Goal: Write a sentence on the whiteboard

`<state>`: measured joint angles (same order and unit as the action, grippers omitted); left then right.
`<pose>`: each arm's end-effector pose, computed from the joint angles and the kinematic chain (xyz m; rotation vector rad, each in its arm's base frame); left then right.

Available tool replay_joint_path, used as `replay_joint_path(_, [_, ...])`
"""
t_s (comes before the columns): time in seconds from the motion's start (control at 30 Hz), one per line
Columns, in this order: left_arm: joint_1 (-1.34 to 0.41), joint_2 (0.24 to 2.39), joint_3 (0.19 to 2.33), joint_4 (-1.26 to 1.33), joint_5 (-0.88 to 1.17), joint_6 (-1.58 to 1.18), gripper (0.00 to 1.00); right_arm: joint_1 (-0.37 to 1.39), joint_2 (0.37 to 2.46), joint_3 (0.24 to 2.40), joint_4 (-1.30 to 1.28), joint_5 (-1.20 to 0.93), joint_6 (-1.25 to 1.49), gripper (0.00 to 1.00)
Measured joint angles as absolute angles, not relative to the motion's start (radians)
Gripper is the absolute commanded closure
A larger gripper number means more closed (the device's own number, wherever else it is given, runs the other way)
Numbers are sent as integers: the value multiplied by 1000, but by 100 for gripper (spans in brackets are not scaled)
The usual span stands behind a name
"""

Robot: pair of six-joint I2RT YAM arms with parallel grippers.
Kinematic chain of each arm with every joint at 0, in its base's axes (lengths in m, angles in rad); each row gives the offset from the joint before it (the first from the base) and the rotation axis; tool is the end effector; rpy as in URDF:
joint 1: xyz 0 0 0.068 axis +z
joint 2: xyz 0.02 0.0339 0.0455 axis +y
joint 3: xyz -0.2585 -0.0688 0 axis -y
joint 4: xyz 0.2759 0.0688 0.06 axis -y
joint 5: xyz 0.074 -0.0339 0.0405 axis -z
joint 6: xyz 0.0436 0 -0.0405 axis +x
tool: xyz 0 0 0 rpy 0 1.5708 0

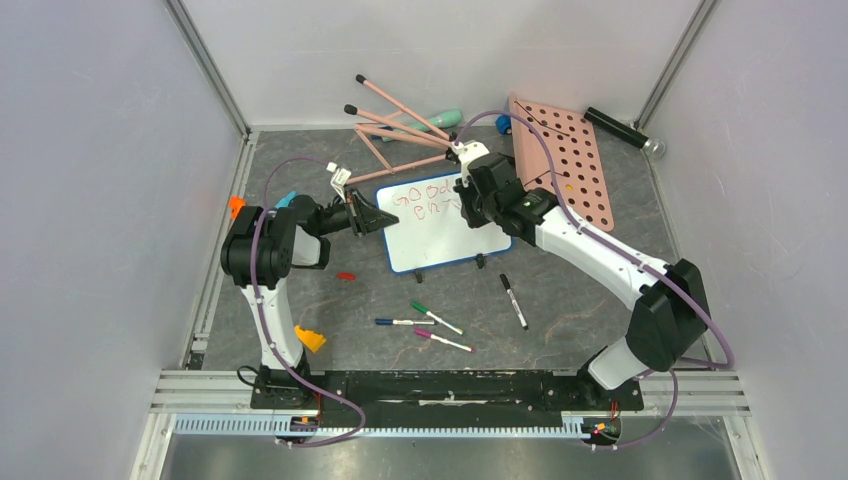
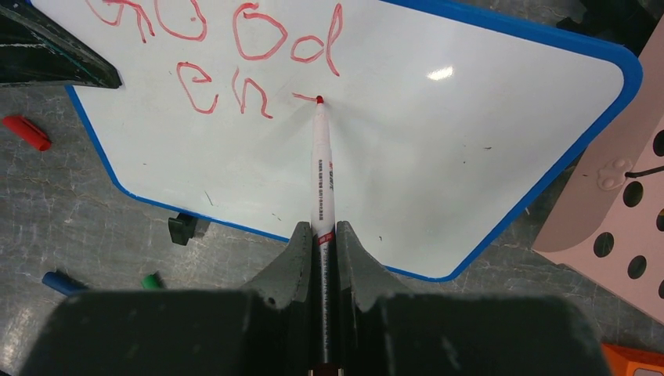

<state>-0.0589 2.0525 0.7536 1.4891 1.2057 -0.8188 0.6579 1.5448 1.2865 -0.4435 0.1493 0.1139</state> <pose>0.3566 -0.0618 0.1099 0.5297 1.6262 -1.4946 0.3084 0.2302 0.2838 -0.5347 2.2108 0.2396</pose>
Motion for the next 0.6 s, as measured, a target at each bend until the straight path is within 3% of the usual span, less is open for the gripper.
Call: replay_joint_path(0.6, [-59,2053,754,1489,1206,-819,98,656,1557,1305,-440,126,114,100])
